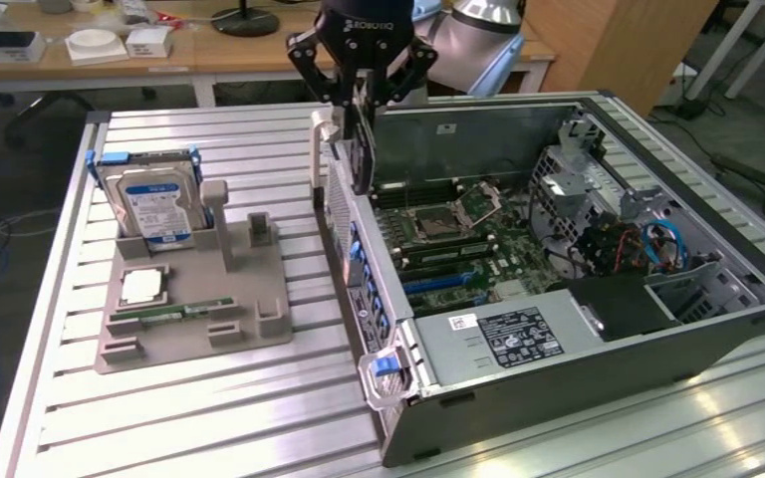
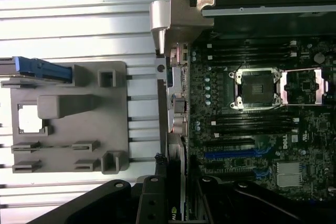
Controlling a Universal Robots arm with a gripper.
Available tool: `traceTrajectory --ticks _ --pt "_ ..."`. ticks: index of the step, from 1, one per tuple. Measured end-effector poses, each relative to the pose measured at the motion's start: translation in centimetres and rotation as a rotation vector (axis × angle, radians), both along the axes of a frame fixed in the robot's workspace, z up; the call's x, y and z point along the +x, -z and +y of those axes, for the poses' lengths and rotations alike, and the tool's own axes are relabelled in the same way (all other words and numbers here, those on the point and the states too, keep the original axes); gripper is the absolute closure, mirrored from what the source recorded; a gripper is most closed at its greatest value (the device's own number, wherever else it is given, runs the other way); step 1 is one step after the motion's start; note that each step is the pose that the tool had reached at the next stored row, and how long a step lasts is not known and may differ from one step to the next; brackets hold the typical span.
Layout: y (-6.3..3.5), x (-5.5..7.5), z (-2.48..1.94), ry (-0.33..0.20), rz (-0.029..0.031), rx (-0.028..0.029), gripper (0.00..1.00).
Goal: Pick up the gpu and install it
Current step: 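Pick up the gpu and move the gpu toward the slot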
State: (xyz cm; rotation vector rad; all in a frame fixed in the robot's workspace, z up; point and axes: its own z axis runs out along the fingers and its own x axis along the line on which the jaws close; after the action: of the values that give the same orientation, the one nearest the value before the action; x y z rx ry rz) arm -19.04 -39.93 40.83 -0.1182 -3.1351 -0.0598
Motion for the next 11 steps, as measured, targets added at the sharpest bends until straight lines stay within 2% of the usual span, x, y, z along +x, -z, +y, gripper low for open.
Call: traceTrajectory --ticks 11 --pt "0.00 1.6 0.00 0.000 0.0000 -0.0001 0.74"
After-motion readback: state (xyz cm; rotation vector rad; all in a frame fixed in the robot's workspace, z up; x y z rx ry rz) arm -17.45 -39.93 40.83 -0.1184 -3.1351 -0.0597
